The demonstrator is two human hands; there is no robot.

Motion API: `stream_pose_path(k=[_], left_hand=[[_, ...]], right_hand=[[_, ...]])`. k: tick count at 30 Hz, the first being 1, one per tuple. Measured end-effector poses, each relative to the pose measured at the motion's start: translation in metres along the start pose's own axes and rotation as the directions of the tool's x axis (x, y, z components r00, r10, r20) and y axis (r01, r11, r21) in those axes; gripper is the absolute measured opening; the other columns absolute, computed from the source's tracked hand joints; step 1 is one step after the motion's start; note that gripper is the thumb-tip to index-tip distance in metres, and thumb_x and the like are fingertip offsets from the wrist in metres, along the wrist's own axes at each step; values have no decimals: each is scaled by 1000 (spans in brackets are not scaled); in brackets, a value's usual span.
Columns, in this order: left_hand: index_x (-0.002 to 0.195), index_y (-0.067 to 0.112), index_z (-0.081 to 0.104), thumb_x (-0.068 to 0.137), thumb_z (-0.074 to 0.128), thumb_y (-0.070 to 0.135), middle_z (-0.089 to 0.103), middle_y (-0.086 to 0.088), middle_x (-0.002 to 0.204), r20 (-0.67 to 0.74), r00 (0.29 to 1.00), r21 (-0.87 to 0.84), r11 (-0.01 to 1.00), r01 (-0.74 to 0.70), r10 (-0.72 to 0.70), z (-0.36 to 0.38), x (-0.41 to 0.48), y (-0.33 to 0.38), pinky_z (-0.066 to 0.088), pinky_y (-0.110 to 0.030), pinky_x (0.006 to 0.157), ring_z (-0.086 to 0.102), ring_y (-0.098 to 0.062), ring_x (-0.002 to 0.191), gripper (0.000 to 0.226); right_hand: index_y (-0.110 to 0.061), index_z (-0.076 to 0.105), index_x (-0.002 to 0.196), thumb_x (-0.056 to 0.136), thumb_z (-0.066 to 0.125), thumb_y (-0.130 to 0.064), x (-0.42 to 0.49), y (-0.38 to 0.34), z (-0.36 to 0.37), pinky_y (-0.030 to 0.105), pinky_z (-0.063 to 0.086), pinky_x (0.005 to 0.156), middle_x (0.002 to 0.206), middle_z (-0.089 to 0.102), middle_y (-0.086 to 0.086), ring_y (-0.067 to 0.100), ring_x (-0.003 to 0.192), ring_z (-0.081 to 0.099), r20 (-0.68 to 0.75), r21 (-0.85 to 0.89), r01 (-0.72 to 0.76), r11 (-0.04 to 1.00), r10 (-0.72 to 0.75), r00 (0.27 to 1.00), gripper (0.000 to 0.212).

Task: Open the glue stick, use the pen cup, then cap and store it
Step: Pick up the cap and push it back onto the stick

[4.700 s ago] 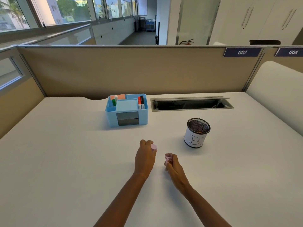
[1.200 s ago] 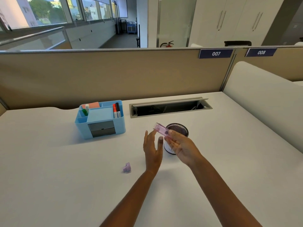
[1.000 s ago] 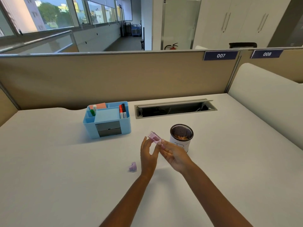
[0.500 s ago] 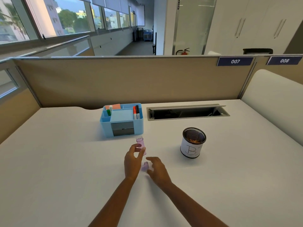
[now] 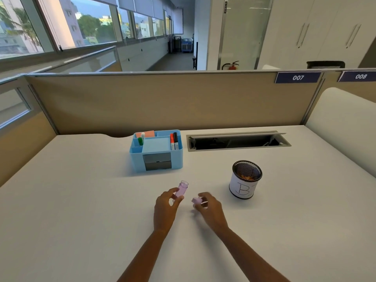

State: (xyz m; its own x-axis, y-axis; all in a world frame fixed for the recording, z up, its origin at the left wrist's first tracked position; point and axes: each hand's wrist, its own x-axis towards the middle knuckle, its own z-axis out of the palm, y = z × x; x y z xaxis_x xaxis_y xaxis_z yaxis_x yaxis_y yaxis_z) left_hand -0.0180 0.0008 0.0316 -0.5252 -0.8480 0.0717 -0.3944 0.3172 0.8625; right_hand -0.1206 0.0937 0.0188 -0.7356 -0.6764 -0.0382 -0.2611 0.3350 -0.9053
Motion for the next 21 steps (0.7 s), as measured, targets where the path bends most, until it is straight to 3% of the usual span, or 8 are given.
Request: stream_pose_path(k=[2,3,6,11,13,18,21], left_hand=[[120,9,54,83,63,21,63,-15,118,23,1000,47,999,2,-3,-1,-1,-3,46,-41,97,56,-28,107,41],[121,9,54,83,63,22,63,-15,119,34,999,67,998,-2,0,-1,-1,-4,45,-38,96,55,-28,108,41],[121,12,54,84,62,25,62,-13,120,80,996,121,992,-41,32,-1,-3,-6,44,-31,92,55,-25,106,40],[122,16,53,85,59,28,60,-12,123,148,986,186,978,-99,72,3,-5,-2,45,-33,94,53,-24,108,40],[124,17,52,86,58,29,57,-11,127,163,984,199,975,-103,71,5,-6,0,43,-33,97,51,-24,112,40],[124,16,51,87,56,30,55,-11,130,177,982,211,971,-110,73,6,-9,2,38,-33,101,48,-25,117,40],[125,16,50,87,55,29,52,-11,134,187,980,212,972,-104,64,6,-10,3,35,-34,104,46,-26,121,40]], right_hand=[[-10,52,98,79,69,-16,3,-4,-14,1,41,50,82,62,5,9,64,59,-47,133,-36,990,43,998,26],[-12,52,94,77,71,-15,5,-6,-21,2,42,52,81,63,5,11,64,59,-69,173,-36,984,49,996,25],[-12,55,87,76,72,-15,10,-16,-35,24,51,69,85,64,7,21,73,60,-58,234,-9,972,24,998,20],[-7,61,96,77,71,-16,9,-30,-41,33,55,73,89,65,10,22,74,61,-9,202,52,978,-51,999,22],[-6,62,97,78,70,-14,8,-31,-40,29,53,72,91,65,9,23,76,61,4,168,74,983,-76,997,22],[-5,63,99,80,68,-11,5,-29,-36,2,44,58,103,68,13,19,83,60,54,38,135,990,-137,989,21],[-4,63,102,81,66,-12,4,-27,-35,2,43,60,108,68,14,24,90,62,78,1,143,990,-143,987,22]])
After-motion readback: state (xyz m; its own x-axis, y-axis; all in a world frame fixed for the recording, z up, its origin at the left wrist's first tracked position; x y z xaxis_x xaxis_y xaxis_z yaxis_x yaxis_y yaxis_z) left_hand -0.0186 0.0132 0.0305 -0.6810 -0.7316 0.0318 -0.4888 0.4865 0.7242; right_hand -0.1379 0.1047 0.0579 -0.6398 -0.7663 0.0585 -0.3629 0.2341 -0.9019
